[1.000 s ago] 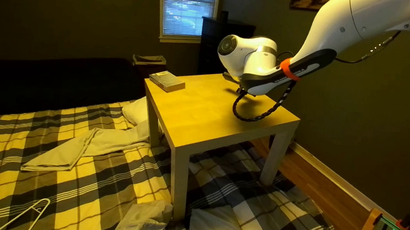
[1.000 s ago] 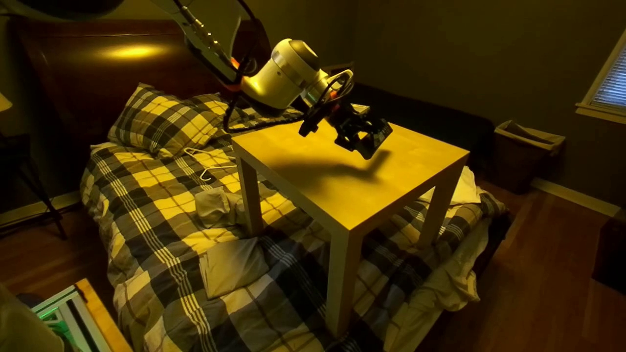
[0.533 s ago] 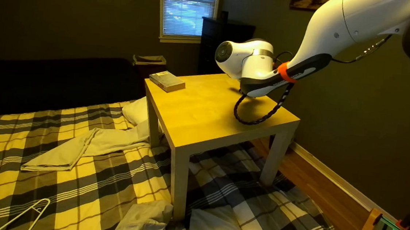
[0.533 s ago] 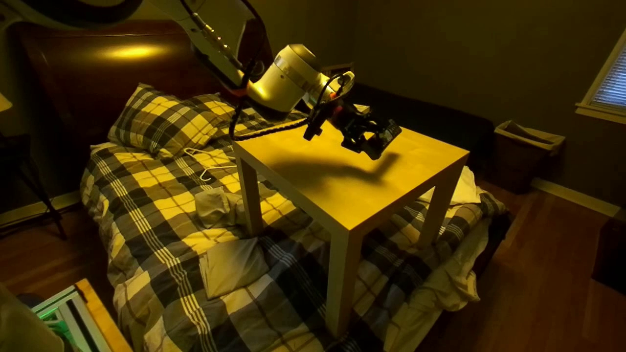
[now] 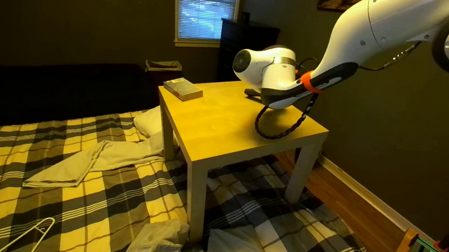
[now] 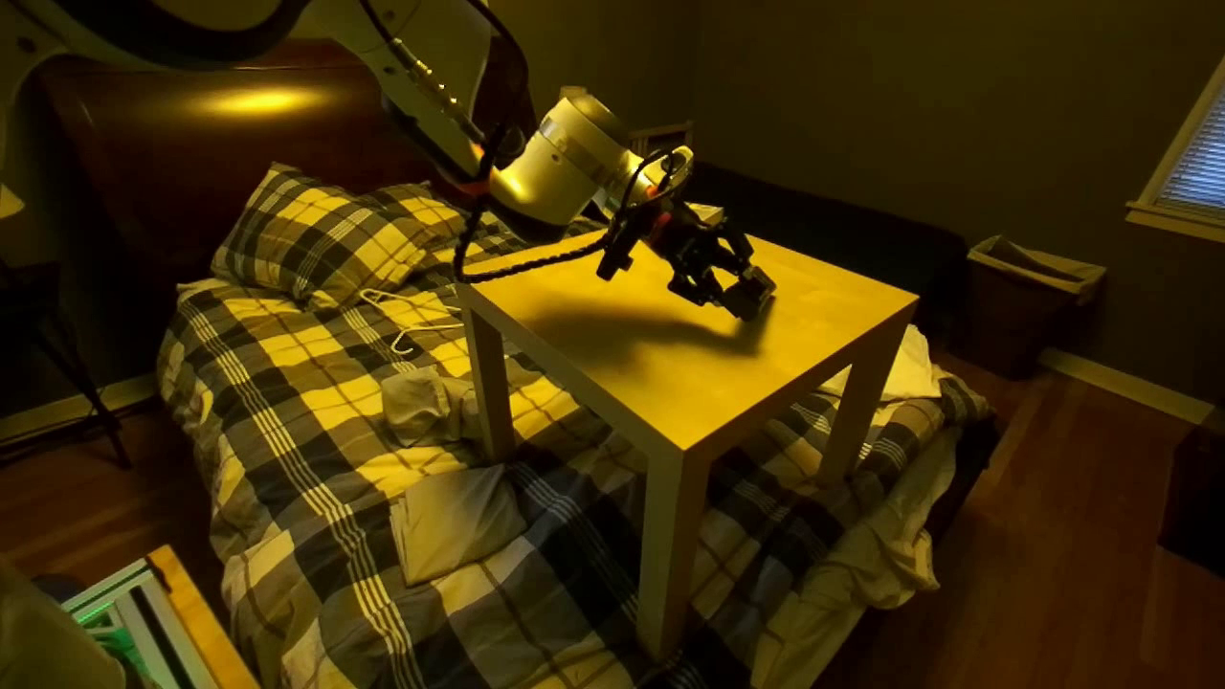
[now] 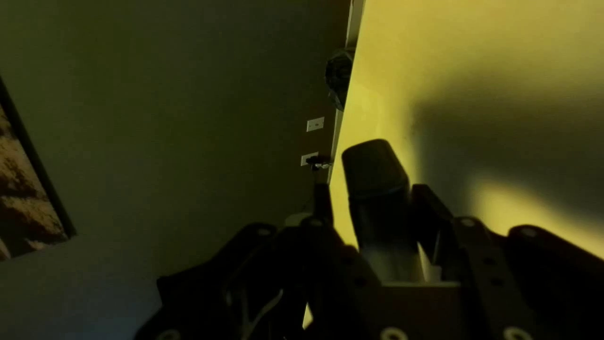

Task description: Flip the remote control over

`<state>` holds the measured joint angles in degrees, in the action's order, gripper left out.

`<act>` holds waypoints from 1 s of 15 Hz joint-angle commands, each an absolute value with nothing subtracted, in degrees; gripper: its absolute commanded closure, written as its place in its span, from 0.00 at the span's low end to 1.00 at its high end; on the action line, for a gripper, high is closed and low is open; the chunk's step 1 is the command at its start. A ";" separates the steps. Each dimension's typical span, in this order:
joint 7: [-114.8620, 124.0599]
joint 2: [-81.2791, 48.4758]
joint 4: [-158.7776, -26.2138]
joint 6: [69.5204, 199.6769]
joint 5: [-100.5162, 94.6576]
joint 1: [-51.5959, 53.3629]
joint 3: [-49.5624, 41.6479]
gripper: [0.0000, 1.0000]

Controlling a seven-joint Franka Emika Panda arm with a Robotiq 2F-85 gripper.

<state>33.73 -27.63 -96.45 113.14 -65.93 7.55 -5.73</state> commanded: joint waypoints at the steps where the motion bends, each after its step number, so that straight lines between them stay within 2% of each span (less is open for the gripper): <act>1: 34.42 -28.59 -95.17 111.61 -67.37 6.85 -4.66 0.59; 3: 33.94 -28.58 -95.08 111.78 -66.87 6.68 -4.50 0.59; 5: 32.86 -28.16 -95.39 112.20 -65.89 6.32 -4.09 0.52; 6: 32.24 -27.85 -95.59 112.43 -65.38 6.13 -3.84 0.41; 8: 31.44 -27.42 -95.89 112.69 -65.02 5.85 -3.43 0.32; 10: 30.38 -26.89 -96.23 113.02 -64.57 5.49 -2.91 0.12; 11: 29.05 -26.47 -96.47 113.30 -63.73 5.12 -2.47 0.05; 12: 27.83 -26.07 -96.68 113.52 -62.96 4.84 -2.12 0.00; 15: 23.01 -24.62 -97.10 114.00 -59.90 3.91 -1.19 0.00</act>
